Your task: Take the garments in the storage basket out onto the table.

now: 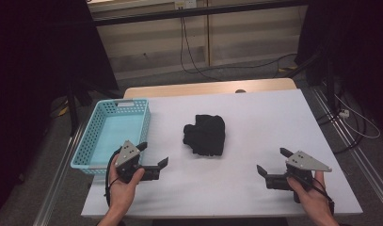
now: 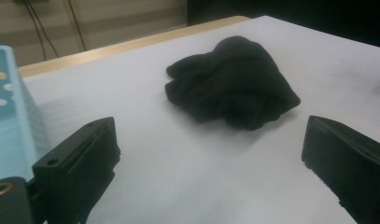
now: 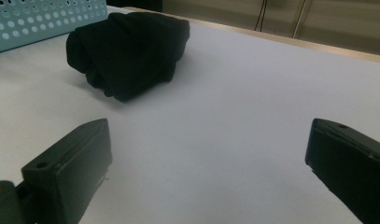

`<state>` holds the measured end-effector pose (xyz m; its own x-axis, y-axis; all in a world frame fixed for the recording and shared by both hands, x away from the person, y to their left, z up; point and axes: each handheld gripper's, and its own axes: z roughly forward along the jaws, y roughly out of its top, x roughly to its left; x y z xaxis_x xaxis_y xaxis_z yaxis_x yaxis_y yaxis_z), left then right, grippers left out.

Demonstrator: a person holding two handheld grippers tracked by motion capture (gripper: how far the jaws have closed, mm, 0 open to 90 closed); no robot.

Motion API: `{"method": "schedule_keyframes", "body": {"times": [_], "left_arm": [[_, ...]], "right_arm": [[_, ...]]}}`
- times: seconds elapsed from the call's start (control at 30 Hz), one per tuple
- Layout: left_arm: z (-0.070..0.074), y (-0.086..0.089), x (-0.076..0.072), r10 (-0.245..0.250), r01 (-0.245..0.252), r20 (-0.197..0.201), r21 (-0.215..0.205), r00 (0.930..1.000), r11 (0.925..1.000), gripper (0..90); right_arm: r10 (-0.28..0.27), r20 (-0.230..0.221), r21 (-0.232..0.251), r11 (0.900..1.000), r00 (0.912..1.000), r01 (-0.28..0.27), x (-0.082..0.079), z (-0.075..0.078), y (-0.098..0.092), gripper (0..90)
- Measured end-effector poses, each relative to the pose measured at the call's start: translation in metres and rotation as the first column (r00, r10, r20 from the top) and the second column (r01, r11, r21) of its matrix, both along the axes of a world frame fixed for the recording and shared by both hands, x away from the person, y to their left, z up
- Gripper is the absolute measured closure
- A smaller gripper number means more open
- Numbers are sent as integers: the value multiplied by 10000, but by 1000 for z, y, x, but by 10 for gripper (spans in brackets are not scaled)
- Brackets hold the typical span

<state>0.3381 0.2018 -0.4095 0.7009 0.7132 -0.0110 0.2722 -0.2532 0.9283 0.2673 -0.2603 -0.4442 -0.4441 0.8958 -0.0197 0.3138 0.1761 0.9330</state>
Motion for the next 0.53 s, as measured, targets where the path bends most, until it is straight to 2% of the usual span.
{"method": "schedule_keyframes", "body": {"times": [0.1,0.13,0.2,0.43,0.47,0.53], "left_arm": [[0,5,-5,224,-230,307,169,9993,9996,41],[0,7,-7,259,-259,319,-7,9992,9997,41],[-2,8,-10,313,-310,391,-77,9987,9995,41],[-10,7,-11,363,-363,201,-38,9991,9993,41],[-10,5,-12,567,-567,213,-31,9982,9984,41],[-10,4,-12,580,-580,195,-43,9981,9983,41]], "right_arm": [[11,0,6,10000,10000,-11,0,0,0,3],[18,-9,14,10000,10000,-18,0,0,0,3],[34,0,-14,10000,10000,-34,0,0,0,3],[5,2,18,10000,10000,-5,1,0,0,3],[15,2,-18,10000,10000,-15,1,0,0,2],[24,-9,-21,10000,10000,-24,1,-1,0,2]]}}
